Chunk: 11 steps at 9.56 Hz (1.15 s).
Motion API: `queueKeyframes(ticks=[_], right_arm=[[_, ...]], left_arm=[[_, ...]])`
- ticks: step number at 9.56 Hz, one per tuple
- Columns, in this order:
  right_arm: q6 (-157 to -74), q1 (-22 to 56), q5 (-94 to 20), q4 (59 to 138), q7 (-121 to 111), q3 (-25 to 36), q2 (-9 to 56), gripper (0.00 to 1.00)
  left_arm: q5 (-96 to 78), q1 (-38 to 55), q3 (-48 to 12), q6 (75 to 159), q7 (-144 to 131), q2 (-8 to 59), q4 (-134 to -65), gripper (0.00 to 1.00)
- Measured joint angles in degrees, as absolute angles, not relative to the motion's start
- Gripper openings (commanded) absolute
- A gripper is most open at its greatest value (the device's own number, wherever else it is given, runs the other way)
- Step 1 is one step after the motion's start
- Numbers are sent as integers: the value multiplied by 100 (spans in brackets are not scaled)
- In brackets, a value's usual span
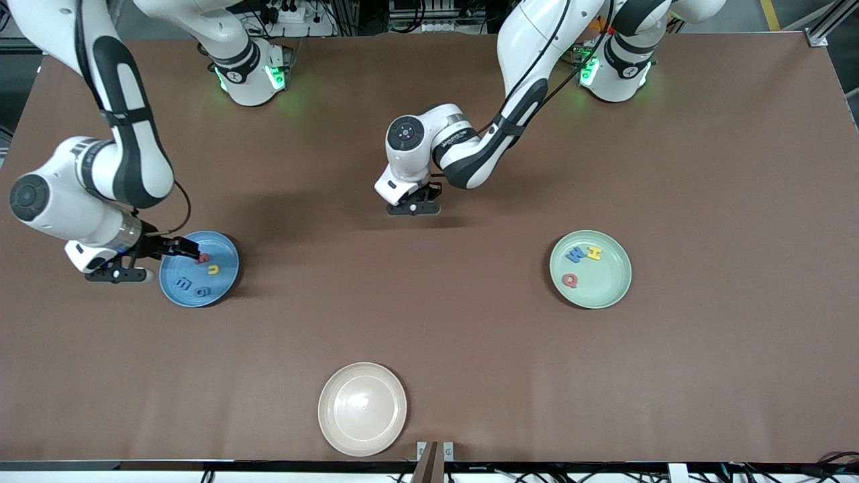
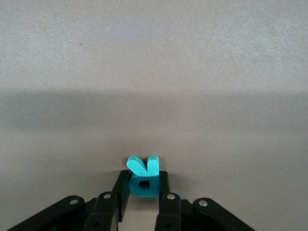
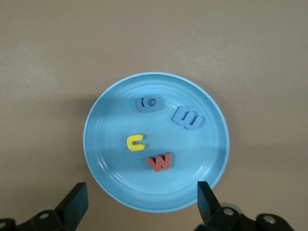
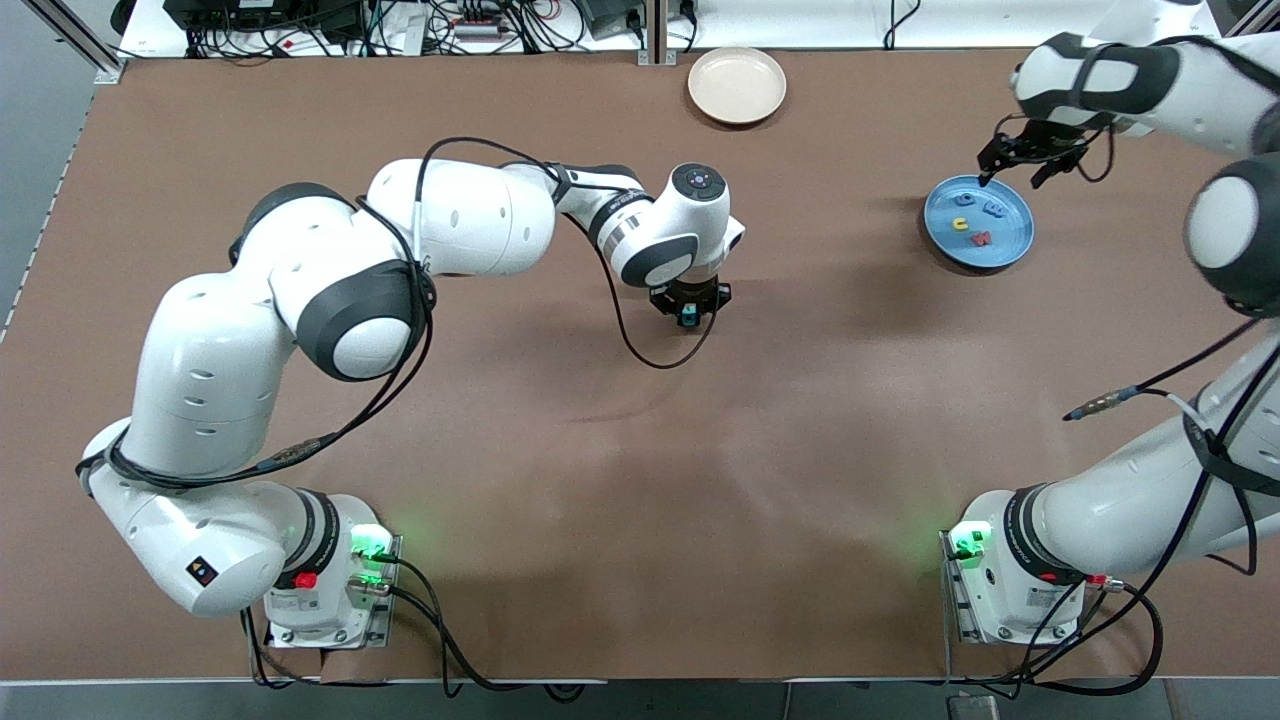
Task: Sort upper and lower case letters into plates
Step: 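Grasp the teal R with the left gripper while the right gripper withdraws, then carry the teal R onto the green plate and open the left gripper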
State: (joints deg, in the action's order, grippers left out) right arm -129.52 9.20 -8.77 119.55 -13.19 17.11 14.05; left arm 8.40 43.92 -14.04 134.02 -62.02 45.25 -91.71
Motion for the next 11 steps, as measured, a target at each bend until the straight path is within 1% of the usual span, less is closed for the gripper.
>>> queueKeyframes(ticks=[1, 2, 4, 7, 8, 11], right_arm=[[-12788, 306, -487, 11960, -1087, 1107, 1175, 100], [-12610, -2, -262, 11969, -849, 743, 933, 100], [-12230, -39, -178, 12071, -702, 581, 384, 100], [-12151, 0, -110, 12067, -699, 495, -118, 100], [-11979, 1, -91, 11884, -698, 482, -184, 100], [-10976, 1, -88, 10873, -697, 473, -248, 100]], left_arm=[[840, 4388, -1403, 13405, -6210, 4524, -9163, 0], [840, 4357, -1390, 13388, -6217, 4518, -9143, 0], [840, 4108, -1383, 13074, -6195, 4466, -9036, 0], [840, 3763, -1390, 12375, -5807, 4249, -8985, 1], [840, 3573, -1392, 12020, -5511, 4159, -8984, 2], [841, 2889, -1388, 10734, -4260, 3827, -9010, 2]])
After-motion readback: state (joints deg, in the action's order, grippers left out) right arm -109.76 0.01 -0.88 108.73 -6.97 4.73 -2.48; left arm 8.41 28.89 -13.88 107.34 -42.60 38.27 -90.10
